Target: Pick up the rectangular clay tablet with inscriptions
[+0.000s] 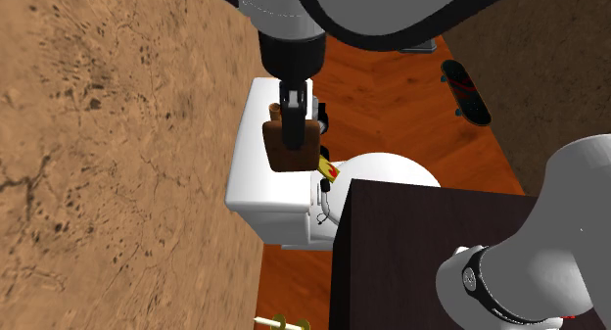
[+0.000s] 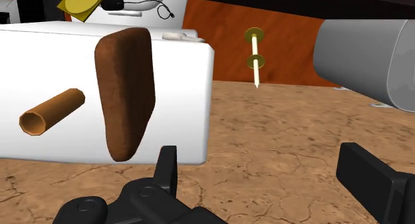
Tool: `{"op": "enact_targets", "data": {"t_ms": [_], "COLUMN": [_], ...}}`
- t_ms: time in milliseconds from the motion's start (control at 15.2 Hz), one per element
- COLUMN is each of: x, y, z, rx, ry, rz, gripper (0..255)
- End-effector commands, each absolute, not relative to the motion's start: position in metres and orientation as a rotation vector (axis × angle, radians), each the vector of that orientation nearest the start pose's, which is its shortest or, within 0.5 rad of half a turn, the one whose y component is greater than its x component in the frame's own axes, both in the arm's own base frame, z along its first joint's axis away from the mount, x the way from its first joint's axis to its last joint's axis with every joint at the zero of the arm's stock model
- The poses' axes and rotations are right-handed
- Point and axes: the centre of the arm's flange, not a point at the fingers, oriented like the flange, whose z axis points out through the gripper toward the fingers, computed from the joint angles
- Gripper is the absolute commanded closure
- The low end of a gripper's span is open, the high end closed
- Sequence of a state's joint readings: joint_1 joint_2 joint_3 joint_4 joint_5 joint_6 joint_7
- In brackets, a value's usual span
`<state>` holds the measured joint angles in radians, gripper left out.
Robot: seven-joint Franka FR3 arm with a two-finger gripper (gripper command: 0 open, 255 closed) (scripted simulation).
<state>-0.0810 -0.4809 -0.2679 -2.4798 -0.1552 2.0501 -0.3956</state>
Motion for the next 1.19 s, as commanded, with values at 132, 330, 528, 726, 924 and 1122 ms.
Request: {"op": "enact_targets", "data": {"t_ms": [132,330,528,726,924,1122], "x": [0.391,0.400,0.409,0.417,0.417,0.417], "y": [-0.186,-0.212,-0.239,-0.262,-0.262,-0.262], "z": [0.420,0.392,0.364,0.339,0.323,0.307], "rx": [-3.170,-3.174,-3.178,-3.181,-3.181,-3.181], "ry": [-0.234,-0.240,-0.246,-0.251,-0.251,-0.251], "rz": [-0.007,0.027,0.060,0.091,0.091,0.091], "gripper": [0,0,0,0,0,0]}}
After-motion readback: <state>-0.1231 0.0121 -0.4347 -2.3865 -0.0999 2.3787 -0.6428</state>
